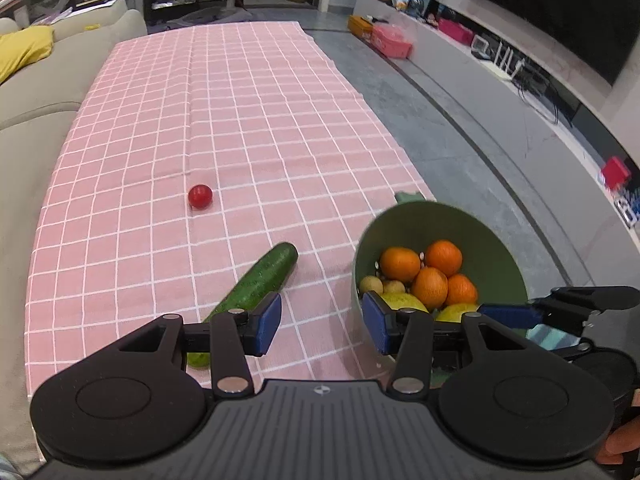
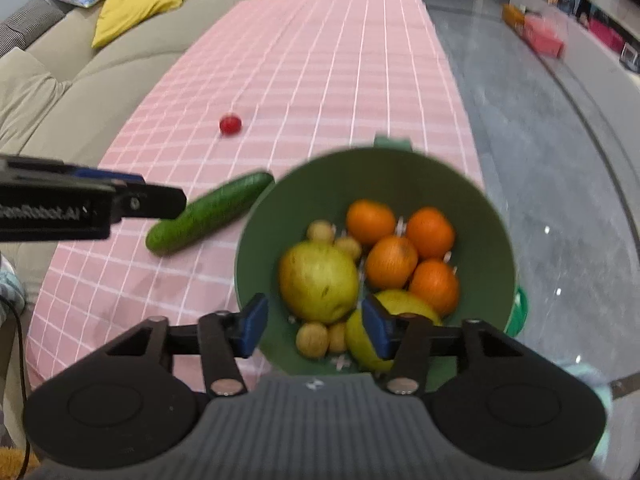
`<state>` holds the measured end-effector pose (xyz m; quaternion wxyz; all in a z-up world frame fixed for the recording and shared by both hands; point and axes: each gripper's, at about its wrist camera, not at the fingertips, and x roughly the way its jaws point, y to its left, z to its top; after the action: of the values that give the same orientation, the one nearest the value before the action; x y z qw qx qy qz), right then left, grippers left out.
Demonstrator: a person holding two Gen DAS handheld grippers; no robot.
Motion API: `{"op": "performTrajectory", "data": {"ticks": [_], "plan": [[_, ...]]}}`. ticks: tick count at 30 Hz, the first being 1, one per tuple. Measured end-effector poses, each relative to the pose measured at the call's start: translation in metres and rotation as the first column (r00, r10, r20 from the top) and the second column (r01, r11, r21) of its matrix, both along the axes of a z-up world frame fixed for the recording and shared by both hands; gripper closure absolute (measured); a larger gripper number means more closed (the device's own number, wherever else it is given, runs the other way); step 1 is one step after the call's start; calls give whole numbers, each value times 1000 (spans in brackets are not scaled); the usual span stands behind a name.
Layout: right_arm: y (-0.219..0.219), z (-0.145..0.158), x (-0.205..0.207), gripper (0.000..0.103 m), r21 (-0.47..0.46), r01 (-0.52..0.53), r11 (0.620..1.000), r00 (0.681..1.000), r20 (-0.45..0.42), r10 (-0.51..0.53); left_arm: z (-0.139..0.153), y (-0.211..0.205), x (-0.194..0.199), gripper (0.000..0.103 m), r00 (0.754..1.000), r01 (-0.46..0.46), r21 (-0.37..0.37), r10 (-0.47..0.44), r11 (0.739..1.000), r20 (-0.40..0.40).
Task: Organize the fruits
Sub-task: 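Open the right tool to drop its kiwi into the colander, then move the left tool to the cucumber while the right tool moves toward the cherry tomato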
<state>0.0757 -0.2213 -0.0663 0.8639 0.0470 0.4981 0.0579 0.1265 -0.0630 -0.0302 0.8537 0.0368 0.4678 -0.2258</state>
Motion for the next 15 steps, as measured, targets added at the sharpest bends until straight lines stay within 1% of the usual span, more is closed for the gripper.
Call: {"op": "performTrajectory", "data": {"ticks": [7,11,15], "plan": [[6,26,15,50,-7,-27,1000,994,103,28,6,20,11,47,998,-63,-64,64,996,17],[12,34,30,50,4,-50,999,990,132,49,8,33,19,47,995,-98,-87,100,991,19],[22,35,49,50,5,-78,997,987,141,77,5,51,30,47,984,-174,-116,176,978,5]]}}
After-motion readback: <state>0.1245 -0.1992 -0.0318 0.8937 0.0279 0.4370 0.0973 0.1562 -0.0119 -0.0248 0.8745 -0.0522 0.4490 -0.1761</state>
